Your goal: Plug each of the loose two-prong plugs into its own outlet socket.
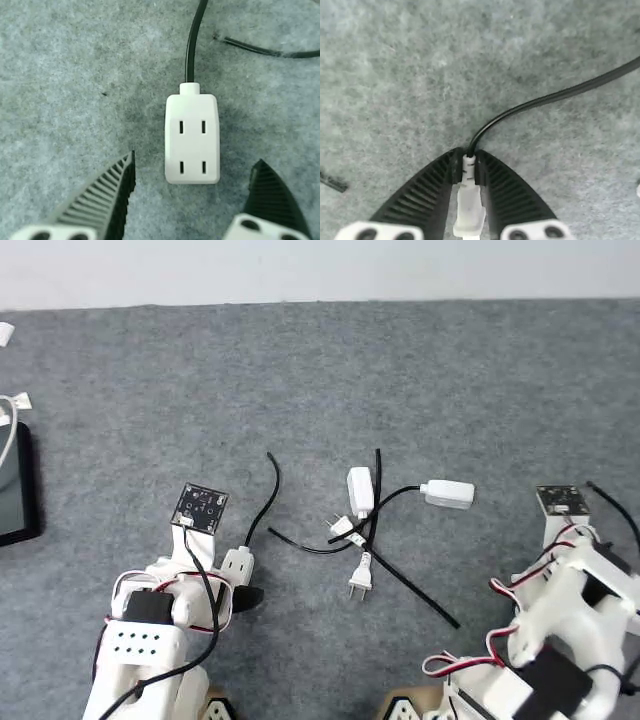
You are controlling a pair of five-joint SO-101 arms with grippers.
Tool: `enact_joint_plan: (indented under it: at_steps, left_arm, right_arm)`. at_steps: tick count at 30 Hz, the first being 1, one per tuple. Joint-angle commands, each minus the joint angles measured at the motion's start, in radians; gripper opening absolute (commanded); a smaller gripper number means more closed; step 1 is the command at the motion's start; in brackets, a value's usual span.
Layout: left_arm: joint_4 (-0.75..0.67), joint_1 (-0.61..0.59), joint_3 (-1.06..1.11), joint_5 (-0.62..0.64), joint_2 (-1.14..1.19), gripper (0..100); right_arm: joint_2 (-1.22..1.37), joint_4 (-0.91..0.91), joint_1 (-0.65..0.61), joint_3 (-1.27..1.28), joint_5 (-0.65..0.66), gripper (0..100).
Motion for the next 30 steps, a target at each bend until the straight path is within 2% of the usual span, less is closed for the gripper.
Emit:
enact_joint_plan:
  at_steps: [1, 5, 10, 16, 19, 26, 30]
  left_arm:
    - [-0.008, -0.005, -0.002, -0.008, -0.014, 28]
    - [-0.008, -0.005, -0.002, -0.008, -0.014, 28]
    - [-0.008, -0.005, -0.002, -0.008, -0.014, 28]
    - [-0.008, -0.005, -0.002, -0.008, -0.014, 28]
    - [-0.006, -0.005, -0.002, -0.008, -0.014, 28]
    - [-0.005, -0.005, -0.002, -0.008, -0.014, 28]
    - [-0.005, -0.005, -0.002, -0.008, -0.014, 28]
  right_arm:
    - [-0.054, 0.035, -0.016, -0.038, -0.002, 1.0]
    - [-0.128, 0.099, -0.076, -0.038, -0.015, 1.0]
    - [-0.280, 0.110, -0.085, -0.038, -0.115, 0.9]
    - [-0.446, 0.196, -0.139, -0.021, -0.121, 0.9]
    - [-0.455, 0.137, -0.176, 0.035, -0.121, 0.9]
    - [-0.340, -0.159, -0.179, 0.130, -0.112, 0.9]
    - [-0.251, -0.228, -0.179, 0.127, -0.117, 0.9]
